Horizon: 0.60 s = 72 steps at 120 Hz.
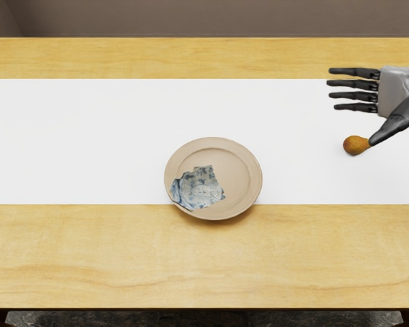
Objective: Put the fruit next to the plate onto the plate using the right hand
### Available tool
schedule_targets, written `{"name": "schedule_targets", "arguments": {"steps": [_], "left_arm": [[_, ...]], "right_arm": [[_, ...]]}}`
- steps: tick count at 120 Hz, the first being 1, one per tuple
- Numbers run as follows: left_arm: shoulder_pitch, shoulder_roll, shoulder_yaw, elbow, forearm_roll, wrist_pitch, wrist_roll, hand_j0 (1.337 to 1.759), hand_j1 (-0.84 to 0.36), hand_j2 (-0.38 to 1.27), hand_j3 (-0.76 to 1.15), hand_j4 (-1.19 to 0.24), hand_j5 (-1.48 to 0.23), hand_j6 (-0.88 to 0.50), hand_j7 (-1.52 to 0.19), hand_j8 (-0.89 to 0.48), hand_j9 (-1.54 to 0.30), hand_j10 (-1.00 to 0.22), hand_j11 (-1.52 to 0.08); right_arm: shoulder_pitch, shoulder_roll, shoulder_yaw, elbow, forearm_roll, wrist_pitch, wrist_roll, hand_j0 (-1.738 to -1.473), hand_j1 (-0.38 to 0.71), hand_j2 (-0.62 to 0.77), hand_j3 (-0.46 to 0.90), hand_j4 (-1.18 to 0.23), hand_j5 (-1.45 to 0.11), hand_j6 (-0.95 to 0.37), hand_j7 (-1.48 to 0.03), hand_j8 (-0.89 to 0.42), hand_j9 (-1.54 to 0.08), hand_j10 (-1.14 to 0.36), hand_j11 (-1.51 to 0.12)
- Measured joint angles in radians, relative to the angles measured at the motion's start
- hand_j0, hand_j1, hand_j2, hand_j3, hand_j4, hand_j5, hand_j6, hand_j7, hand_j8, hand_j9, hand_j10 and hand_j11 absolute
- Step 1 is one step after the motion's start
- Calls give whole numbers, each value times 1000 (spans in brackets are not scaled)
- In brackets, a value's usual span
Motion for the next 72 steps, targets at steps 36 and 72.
{"name": "schedule_targets", "arguments": {"steps": [36,72], "left_arm": [[1,0,0,0,0,0,0,1658,345,1,0,-5,-5,-5,-5,-5,-5,-4,-5],[0,0,0,0,0,0,0,1658,345,1,0,-5,-5,-5,-5,-5,-5,-4,-5]], "right_arm": [[87,111,85,22,-452,0,-74,-1658,-323,-4,0,-24,-30,-24,-30,-24,-30,-24,-30],[17,243,92,-7,-1124,-189,21,-1658,-320,-4,0,-29,-33,-30,-33,-29,-33,-28,-33]]}}
